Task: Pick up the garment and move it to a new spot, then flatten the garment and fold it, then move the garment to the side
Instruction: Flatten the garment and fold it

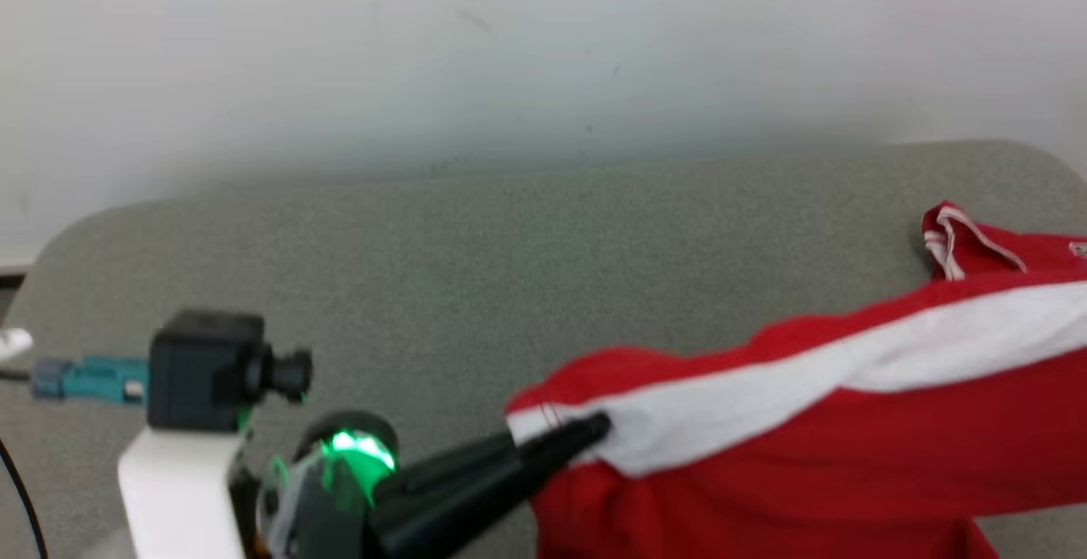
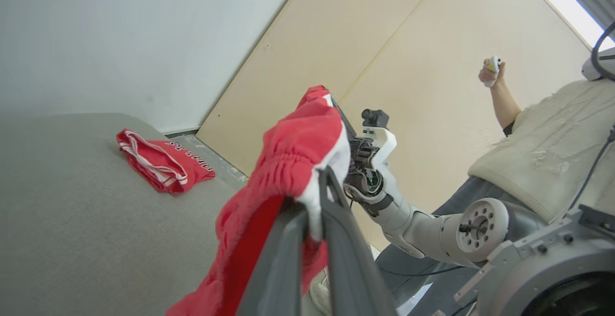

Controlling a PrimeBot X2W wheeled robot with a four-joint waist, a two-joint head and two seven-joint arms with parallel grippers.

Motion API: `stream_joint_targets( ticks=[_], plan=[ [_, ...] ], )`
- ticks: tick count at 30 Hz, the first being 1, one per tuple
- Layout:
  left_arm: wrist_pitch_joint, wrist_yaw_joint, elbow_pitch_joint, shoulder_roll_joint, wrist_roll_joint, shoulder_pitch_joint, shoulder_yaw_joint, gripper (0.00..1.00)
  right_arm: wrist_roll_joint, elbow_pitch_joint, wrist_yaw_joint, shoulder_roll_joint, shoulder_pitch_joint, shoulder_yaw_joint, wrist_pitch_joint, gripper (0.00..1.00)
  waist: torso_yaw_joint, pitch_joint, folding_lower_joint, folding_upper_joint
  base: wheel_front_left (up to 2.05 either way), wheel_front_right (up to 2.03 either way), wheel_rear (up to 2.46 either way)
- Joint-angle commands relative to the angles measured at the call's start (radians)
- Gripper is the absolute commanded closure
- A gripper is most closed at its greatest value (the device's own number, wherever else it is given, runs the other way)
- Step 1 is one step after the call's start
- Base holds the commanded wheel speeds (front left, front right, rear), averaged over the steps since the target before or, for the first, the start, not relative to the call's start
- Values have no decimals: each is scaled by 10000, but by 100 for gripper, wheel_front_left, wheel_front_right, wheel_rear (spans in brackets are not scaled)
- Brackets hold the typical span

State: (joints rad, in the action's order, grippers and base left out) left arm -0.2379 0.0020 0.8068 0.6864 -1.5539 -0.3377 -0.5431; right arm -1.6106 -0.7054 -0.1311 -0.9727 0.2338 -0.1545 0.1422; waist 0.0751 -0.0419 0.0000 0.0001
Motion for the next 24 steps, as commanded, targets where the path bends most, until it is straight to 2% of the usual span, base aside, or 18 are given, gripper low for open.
stream_joint_targets(
  ticks=[1,4,7,11,14,18,19,20,21,24],
  plan=[
    [-157,51,-319,67,59,-449,107,100,-52,80,11,-59,-388,71,2,100,-58,-622,0,-1,0,0,0],
    [-454,60,-1370,-136,186,-1351,144,100,193,558,11,-206,-1324,623,-98,100,-143,-1288,0,-1,0,0,0],
    [-703,125,-2805,-450,705,-2650,144,100,352,1260,14,-102,-2973,1534,-281,100,-201,-2073,0,-1,0,0,0],
    [-560,111,-5241,-1311,1917,-4998,83,100,779,3019,7,629,-6348,3043,-882,100,-256,-3256,0,-1,0,0,0],
    [-131,-129,-7164,-1962,3138,-6897,-39,100,1744,5341,8,2109,-9428,4080,-1336,100,-163,-4020,0,-1,0,0,0],
    [972,-697,-9550,-2644,4825,-9089,-209,100,3570,8548,7,4657,-13139,4693,-1438,100,51,-4692,0,-1,0,0,0],
    [1401,-781,-10064,-2855,5107,-9514,-171,100,3965,9193,7,5157,-13724,4686,-1344,100,89,-4811,0,-1,0,0,0],
    [1401,-781,-10064,-2855,5107,-9514,-171,100,3965,9193,7,5157,-13724,4686,-1344,100,89,-4811,0,-1,0,0,0],
    [2163,-970,-10938,-3153,5652,-10196,-226,100,4555,10161,7,6092,-14638,4646,-1165,100,165,-5067,0,-1,0,0,0],
    [3240,-1199,-11919,-3507,6112,-10684,-449,100,5049,10957,7,6809,-15058,4521,-821,100,182,-5355,0,-1,0,0,0]
  ],
)
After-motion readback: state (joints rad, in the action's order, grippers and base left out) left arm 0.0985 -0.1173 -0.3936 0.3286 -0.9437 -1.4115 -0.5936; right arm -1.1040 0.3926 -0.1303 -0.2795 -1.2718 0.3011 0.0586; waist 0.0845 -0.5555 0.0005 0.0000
